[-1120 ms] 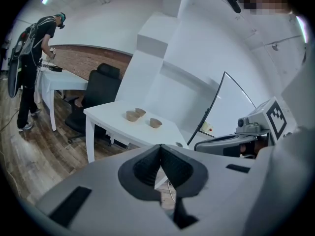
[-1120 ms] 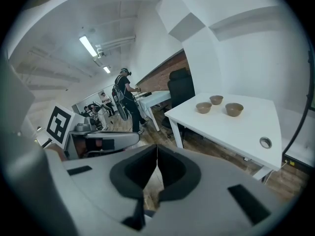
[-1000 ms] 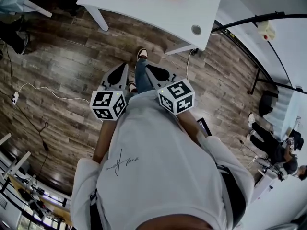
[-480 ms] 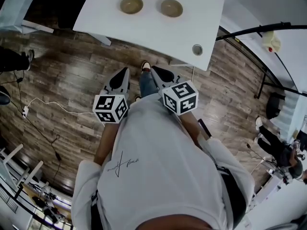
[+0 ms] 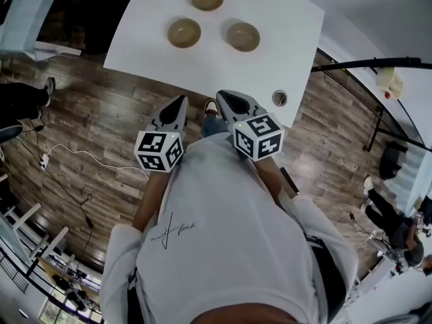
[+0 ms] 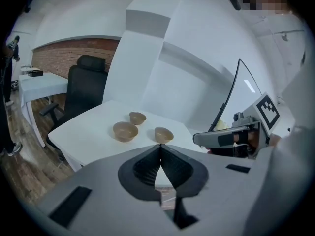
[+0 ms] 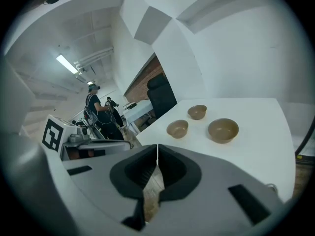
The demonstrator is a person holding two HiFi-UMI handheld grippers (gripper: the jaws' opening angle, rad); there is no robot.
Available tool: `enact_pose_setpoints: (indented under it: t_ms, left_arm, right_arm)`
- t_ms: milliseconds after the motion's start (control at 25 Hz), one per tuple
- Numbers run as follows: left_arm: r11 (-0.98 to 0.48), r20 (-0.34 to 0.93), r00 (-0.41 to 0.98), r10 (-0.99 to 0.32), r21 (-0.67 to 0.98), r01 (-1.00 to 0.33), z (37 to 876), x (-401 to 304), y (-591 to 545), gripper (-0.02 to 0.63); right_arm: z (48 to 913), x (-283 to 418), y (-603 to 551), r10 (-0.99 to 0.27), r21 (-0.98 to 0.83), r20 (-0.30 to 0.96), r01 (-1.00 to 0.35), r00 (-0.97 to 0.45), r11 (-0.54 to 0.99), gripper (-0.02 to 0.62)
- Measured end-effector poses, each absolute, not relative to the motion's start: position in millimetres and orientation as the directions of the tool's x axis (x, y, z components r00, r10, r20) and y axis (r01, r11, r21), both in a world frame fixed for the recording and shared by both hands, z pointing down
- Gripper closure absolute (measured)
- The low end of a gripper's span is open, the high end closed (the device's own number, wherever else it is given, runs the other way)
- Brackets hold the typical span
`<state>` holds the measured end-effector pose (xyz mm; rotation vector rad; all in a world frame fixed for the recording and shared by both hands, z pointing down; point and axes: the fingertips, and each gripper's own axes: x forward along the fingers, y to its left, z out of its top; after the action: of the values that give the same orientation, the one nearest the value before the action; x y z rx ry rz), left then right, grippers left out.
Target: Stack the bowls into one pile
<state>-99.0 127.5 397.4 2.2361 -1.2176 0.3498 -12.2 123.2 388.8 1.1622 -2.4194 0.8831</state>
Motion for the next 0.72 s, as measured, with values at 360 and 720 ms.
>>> enact_pose_setpoints:
  t_ms: [360, 720]
  left_arm:
    - [-0.433, 0.476, 0.550, -0.686, 0.341, -0.835, 398.9, -80.7, 89.1, 0.598]
    - [-0.421, 0.456, 0.542, -0.707, 0.344, -0.839, 393.2, -70.0, 70.2, 0.598]
  right_arm:
    - [390.8, 8.7, 76.6, -0.605, -0.398, 0.496, -0.782, -0.623, 0.480, 0.583]
    - [391.8, 26.1, 64.6, -0.612, -0.387, 0.496, -0.788, -0.616, 0.479, 0.583]
